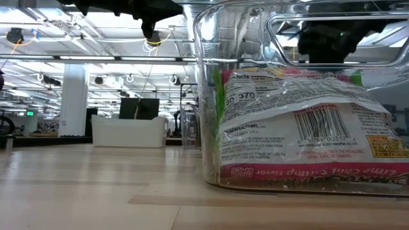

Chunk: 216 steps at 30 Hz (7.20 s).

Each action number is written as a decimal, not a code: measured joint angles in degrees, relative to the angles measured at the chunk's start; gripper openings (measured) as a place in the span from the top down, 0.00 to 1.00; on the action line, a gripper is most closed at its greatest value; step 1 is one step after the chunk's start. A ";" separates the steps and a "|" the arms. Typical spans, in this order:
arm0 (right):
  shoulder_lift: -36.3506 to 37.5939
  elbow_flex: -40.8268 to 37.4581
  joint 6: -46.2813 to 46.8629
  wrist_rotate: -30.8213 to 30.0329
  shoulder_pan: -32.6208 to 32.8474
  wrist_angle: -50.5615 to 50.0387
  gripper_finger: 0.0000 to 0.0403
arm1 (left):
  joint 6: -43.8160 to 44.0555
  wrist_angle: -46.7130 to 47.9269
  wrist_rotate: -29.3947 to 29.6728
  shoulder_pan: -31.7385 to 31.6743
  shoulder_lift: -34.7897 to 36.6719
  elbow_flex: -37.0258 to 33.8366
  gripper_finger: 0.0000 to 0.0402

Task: Pick & Place Food Item
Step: Put the blue noodle pack into the bottom transparent bin

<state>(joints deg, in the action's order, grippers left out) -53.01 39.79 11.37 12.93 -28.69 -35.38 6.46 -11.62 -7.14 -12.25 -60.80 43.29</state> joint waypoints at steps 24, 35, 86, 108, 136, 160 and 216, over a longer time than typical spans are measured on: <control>-20.86 0.00 -16.51 2.27 -14.26 -2.88 0.82 | 0.00 0.00 0.00 -0.04 0.00 0.00 0.98; -25.77 2.83 -17.83 2.27 -14.12 -3.21 0.82 | 0.02 0.02 0.00 -0.04 0.00 0.00 0.98; -35.41 3.43 -22.49 0.70 -8.83 -0.30 0.76 | 0.04 0.01 0.00 -0.04 0.00 0.00 0.98; -33.80 3.43 -21.87 0.44 -8.92 -2.52 1.00 | 0.04 0.02 -0.01 -0.02 0.00 0.00 0.98; 1.15 3.41 -11.38 0.50 -3.05 -7.66 1.00 | 0.04 0.00 0.00 -0.02 0.00 0.00 0.98; 12.03 3.41 -2.20 -2.50 14.03 3.59 1.00 | 0.02 0.00 0.00 -0.02 0.00 0.00 0.98; -11.63 3.41 8.64 -8.36 56.93 36.14 1.00 | 0.00 0.02 0.00 -0.04 0.00 -0.02 0.98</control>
<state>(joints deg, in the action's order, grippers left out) -64.64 43.20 20.00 4.57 28.24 0.76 6.46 -11.60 -7.14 -12.29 -60.80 43.27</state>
